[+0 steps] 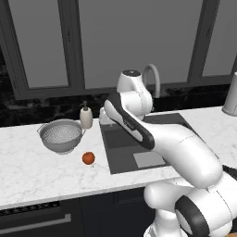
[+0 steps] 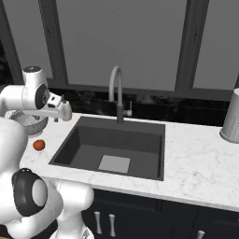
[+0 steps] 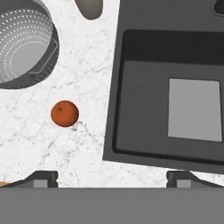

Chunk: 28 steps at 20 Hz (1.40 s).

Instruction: Put the colander in the sink, put the orange in the colander, and turn on the sink faucet and pour water over the colander.

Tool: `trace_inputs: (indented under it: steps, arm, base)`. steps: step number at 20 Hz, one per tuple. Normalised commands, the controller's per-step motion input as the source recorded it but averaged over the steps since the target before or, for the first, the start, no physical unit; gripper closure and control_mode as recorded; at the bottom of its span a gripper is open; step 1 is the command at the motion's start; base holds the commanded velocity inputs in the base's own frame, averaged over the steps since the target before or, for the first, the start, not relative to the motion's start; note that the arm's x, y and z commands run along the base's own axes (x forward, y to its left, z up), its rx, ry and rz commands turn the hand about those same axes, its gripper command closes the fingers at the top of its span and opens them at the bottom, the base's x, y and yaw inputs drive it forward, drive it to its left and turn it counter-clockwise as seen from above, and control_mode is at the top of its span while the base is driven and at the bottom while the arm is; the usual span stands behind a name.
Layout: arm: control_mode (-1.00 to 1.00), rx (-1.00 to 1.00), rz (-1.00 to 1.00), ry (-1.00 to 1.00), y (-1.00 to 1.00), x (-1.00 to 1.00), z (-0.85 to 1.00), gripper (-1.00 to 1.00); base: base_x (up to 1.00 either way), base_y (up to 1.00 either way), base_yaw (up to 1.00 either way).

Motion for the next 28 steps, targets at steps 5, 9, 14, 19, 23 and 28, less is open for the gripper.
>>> trace_inputs:
  steps: [5, 9, 14, 19, 23, 28]
  arm:
    - [-1.0, 0.03, -0.01, 0.08, 0.6, 0.53, -0.32, -1.0]
    - [-1.0, 0.01, -0.02, 0.09, 0.49, 0.43, -0.33, -1.0]
    - [-1.0, 0.0, -0.06, 0.1, 0.49, 0.39, -0.25, -1.0]
    - [-1.0, 0.0, -0.1, 0.12, 0.35, 0.32, -0.19, -1.0]
    - [-1.0, 0.0, -0.11, 0.11, 0.29, 0.26, -0.23, -1.0]
    - [-1.0, 0.0, -0.12, 0.06, 0.23, 0.26, -0.25, -1.0]
  base:
    - [0.0, 0.0, 0.0]
    - [0.0, 0.0, 0.0]
    - [0.0, 0.0, 0.0]
    - [0.0, 0.0, 0.0]
    - [0.0, 0.0, 0.0]
    - [0.0, 0.0, 0.0]
